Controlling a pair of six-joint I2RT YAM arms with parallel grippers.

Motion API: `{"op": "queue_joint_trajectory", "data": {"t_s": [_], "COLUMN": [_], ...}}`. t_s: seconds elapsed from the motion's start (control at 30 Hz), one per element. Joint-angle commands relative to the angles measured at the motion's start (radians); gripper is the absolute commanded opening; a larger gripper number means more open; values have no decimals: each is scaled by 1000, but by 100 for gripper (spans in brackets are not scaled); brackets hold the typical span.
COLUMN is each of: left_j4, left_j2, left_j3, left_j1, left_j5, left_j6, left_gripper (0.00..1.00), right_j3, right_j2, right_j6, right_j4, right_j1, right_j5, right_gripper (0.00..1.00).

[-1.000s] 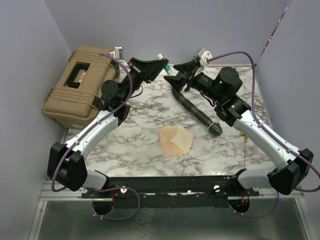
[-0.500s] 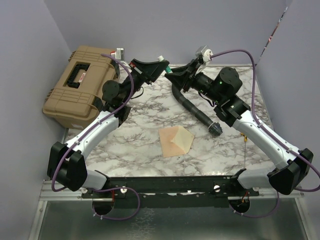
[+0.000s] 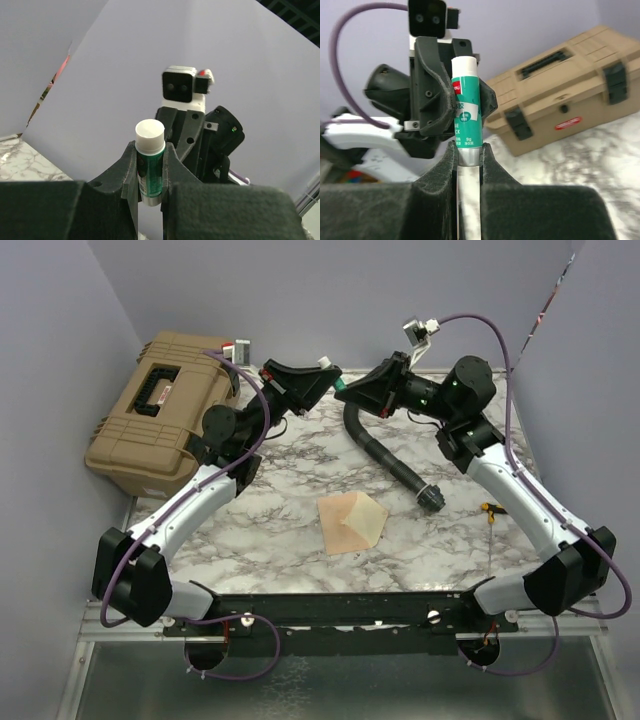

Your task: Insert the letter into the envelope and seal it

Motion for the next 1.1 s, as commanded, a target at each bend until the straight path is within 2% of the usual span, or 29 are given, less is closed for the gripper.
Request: {"op": "queue_joint_trajectory", "data": {"t_s": [0.0,0.17,0.27,0.37,0.4,0.43,0.5,0.57,0.6,0.67,0.87,1.07], "left_j4": [42,50,56,56,56,54,25,-8,-37,-72,-101,-108], "left_j2": [-44,-35,-37,-37,-37,-37,-44,-52,-56,-54,-48,-44], "left_j3": [-24,-6,-9,-14,-17,-24,-47,-81,-92,-104,-105,-104], "left_j1": [18,21,21,20,21,21,20,21,21,21,21,21], "left_j5": [82,119,122,108,98,83,19,-38,-61,-90,-112,-105], "left_j6": [90,107,115,107,100,92,88,86,92,94,79,54], "left_gripper": [0,0,0,0,0,0,0,0,0,0,0,0], "right_j3": [-46,-182,-189,-208,-215,-222,-227,-214,-207,-197,-175,-126], "right_j2": [23,117,150,143,131,113,57,-4,-25,-53,-81,-80], "right_j6": [457,972,1085,1081,1043,973,743,451,284,109,-262,-608], "right_j4": [333,811,924,961,946,890,702,452,354,228,54,-112], "right_j1": [-69,-73,-72,-72,-72,-72,-72,-70,-71,-71,-47,88], "right_j5": [-134,-110,-78,-48,-46,-46,-37,13,48,109,125,323], "right_gripper": [0,1,0,1,1,7,30,59,67,76,78,75]}}
